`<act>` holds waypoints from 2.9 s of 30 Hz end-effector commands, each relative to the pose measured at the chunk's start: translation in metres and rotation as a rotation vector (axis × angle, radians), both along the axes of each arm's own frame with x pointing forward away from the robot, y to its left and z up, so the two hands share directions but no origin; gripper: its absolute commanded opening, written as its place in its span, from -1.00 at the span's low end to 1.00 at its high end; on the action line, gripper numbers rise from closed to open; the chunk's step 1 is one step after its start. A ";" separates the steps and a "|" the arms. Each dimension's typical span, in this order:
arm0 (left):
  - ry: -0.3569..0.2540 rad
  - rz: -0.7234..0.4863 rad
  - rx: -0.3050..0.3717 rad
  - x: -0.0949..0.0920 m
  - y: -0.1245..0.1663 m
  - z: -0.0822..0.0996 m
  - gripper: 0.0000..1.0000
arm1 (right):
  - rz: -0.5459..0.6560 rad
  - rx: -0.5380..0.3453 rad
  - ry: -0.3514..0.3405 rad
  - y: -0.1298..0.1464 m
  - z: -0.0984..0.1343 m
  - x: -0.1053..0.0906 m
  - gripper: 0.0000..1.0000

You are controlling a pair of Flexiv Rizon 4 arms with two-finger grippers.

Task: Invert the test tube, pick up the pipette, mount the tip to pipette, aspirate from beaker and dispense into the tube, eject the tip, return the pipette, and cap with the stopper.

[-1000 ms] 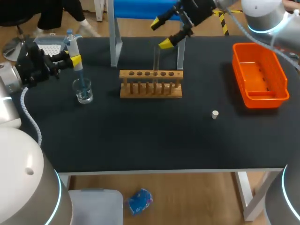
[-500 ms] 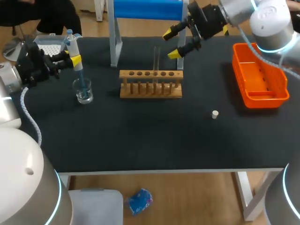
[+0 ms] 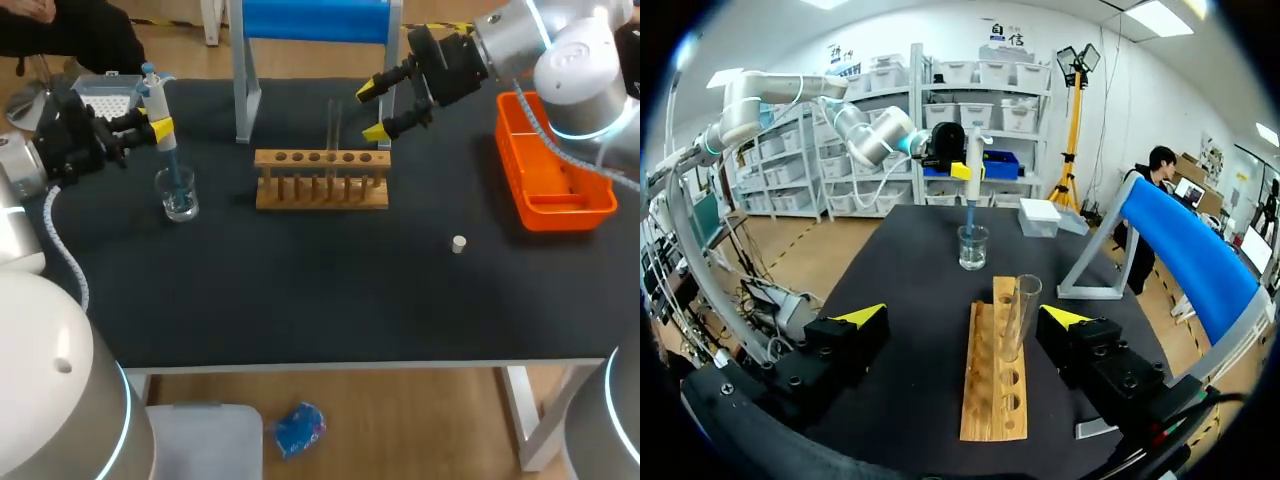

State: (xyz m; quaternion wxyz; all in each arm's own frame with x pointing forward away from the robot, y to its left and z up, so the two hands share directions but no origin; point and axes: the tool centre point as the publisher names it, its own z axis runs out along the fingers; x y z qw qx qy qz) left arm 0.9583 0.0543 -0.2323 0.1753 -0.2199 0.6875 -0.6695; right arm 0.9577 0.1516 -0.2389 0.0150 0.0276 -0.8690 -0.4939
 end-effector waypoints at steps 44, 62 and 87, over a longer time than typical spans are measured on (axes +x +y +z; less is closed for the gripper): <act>-0.009 0.001 0.007 -0.001 0.000 0.002 -1.00 | 0.027 -0.024 0.033 0.004 -0.026 0.016 1.00; -0.063 -0.007 0.041 -0.009 -0.001 0.042 -1.00 | 0.027 -0.024 0.033 0.004 -0.026 0.016 1.00; -0.051 0.034 0.057 -0.010 -0.005 0.081 -1.00 | 0.027 -0.024 0.033 0.004 -0.026 0.016 1.00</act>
